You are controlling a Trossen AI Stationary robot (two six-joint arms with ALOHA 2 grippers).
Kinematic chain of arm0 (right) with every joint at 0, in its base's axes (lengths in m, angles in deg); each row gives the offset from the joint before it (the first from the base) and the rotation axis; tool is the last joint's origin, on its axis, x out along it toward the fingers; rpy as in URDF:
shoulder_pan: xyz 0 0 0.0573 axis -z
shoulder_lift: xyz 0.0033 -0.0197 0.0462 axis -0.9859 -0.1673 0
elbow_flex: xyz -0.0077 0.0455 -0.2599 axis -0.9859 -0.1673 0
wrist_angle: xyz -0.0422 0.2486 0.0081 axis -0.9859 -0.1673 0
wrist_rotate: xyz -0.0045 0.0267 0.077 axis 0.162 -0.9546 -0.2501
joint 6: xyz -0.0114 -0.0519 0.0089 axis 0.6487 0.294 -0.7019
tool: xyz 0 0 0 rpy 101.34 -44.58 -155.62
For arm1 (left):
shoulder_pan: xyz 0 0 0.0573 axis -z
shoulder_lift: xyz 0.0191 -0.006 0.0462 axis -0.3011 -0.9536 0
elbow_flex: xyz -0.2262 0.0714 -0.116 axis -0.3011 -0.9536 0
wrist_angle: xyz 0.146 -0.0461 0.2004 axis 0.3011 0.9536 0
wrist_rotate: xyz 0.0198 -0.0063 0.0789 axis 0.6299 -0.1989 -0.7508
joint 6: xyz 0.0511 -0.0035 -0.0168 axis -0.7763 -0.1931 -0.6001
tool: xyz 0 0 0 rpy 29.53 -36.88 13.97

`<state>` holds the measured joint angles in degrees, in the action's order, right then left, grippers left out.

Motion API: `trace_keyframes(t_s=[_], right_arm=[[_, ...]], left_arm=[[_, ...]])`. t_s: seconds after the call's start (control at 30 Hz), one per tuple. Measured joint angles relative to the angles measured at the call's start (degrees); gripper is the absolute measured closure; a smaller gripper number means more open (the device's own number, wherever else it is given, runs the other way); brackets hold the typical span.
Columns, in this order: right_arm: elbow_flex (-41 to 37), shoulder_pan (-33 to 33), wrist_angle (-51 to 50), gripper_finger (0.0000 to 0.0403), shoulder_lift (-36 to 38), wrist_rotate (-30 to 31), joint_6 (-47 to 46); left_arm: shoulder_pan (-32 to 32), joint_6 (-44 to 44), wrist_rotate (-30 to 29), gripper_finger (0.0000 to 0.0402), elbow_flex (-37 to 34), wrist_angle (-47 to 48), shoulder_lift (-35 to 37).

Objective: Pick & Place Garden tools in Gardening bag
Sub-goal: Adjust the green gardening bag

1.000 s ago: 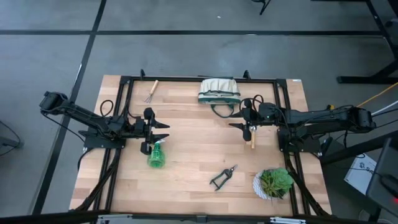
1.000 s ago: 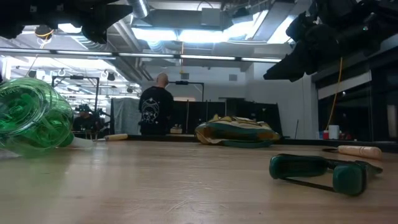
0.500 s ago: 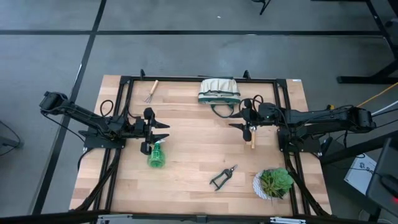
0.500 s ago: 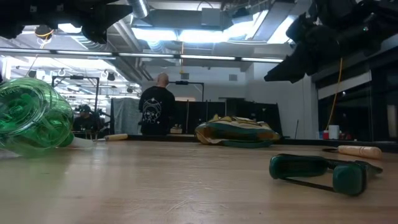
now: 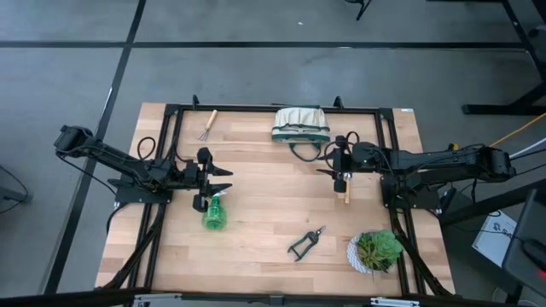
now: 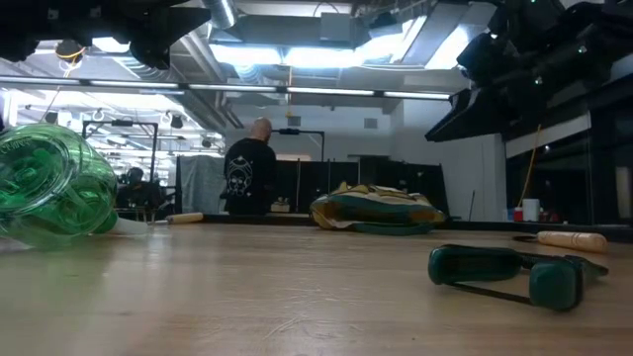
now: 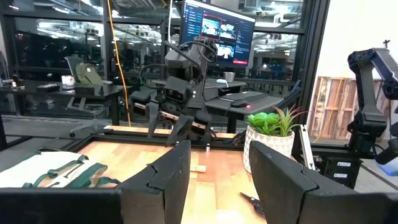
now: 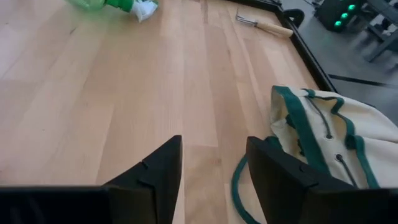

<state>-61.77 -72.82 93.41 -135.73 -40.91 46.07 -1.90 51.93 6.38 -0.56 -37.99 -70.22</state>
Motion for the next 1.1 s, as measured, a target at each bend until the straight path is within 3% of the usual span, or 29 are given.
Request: trace_keyframes(t_s=[0.47, 0.77, 1.1], right_arm=[[0.00, -0.10, -0.02, 0.0221, 0.00, 8.15, -3.11], [0.00, -0.11, 3.20, 0.0221, 0.00, 7.40, -8.21], [0.02, -0.11, 15.17, 0.0221, -0.12, 4.16, -10.70]], left_arm=[[0.02, -0.01, 0.02, 0.0240, -0.02, -0.02, 0.00], [0.02, -0.01, 0.00, 0.0241, -0.02, -0.02, 0.00], [0.02, 0.01, 0.00, 0.0242, 0.00, 0.00, 0.00]])
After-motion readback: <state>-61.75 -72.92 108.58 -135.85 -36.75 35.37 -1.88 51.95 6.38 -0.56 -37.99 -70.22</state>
